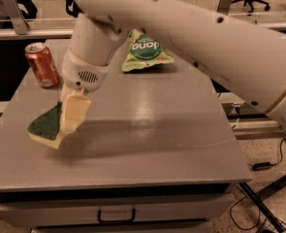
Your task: Pick sponge
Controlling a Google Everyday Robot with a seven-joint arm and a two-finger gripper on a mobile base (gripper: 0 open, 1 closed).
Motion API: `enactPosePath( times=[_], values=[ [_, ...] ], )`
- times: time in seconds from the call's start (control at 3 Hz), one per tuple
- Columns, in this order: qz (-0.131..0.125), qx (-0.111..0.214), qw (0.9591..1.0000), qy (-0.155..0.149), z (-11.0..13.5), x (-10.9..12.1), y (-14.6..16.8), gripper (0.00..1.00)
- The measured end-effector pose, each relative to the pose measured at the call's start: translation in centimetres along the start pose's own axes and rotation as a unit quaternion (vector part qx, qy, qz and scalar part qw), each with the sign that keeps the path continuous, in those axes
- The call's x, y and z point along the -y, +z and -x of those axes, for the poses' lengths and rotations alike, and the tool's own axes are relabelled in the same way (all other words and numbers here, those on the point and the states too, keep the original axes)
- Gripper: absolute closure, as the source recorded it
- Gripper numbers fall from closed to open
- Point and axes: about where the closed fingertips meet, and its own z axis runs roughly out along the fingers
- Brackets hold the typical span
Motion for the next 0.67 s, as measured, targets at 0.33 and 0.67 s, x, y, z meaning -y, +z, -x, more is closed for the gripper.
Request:
enactPosePath(
  times=[0.33,0.67],
  values=[
    [0.010,0.014,0.9998,-0.011,0.3,-0.8,-2.9,1.00],
    [0.015,0.032,0.9991,-0.025,0.5,-1.7,-5.8,1.00]
  ],
)
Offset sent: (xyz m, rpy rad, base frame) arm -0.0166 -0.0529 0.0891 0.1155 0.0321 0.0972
